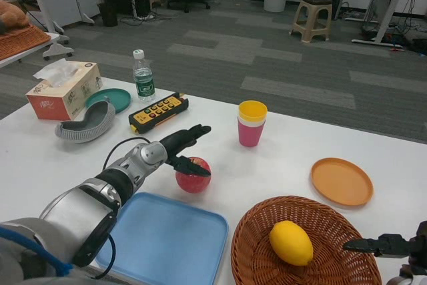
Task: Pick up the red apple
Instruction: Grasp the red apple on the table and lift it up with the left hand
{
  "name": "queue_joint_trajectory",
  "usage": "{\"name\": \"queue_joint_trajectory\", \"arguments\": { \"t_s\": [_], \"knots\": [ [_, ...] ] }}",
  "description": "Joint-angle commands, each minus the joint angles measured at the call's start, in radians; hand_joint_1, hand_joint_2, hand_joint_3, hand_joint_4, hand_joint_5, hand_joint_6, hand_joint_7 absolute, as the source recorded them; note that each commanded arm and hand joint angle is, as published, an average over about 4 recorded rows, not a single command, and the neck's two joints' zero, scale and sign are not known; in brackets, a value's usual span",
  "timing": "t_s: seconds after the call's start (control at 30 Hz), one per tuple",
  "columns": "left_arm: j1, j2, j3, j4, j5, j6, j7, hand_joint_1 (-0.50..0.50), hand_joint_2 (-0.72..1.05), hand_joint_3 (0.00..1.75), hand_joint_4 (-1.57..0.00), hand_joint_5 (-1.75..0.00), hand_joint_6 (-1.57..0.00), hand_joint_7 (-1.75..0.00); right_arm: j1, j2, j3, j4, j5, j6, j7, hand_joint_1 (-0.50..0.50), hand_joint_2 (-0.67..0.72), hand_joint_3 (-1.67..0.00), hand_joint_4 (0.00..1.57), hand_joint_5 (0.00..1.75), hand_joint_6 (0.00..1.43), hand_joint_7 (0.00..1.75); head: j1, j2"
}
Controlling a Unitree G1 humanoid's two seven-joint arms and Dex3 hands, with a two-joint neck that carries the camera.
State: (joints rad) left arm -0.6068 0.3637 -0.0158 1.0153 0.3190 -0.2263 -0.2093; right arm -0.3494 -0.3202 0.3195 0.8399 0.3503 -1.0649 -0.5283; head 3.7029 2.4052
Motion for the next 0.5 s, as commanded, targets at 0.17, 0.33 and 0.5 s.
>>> {"name": "queue_joint_trajectory", "arguments": {
  "t_s": [0.17, 0.33, 0.5],
  "knots": [
    [-0.02, 0.018, -0.027, -0.026, 0.009, 0.024, 0.001, -0.5, -0.59, 0.09, 0.0, -0.41, 0.0, -0.14, 0.004, -0.008, -0.003, 0.003, 0.008, -0.007, -0.001, 0.38, 0.72, 0.0, 0.0, 0.0, 0.0, 0.0, -0.001, -0.007],
    [-0.016, 0.018, -0.029, -0.031, 0.012, 0.024, 0.002, -0.5, -0.64, 0.09, 0.0, -0.41, 0.0, -0.14, 0.004, -0.01, -0.002, 0.005, 0.009, -0.007, -0.001, 0.38, 0.72, 0.0, 0.0, 0.0, 0.0, 0.0, 0.0, -0.008],
    [-0.02, 0.021, -0.075, -0.032, 0.025, 0.056, 0.003, -0.5, -0.57, 0.09, 0.0, -0.41, 0.0, -0.14, 0.003, -0.01, -0.001, 0.009, 0.009, -0.007, -0.001, 0.38, 0.72, 0.0, 0.0, 0.0, 0.0, 0.0, 0.003, -0.012]
  ]
}}
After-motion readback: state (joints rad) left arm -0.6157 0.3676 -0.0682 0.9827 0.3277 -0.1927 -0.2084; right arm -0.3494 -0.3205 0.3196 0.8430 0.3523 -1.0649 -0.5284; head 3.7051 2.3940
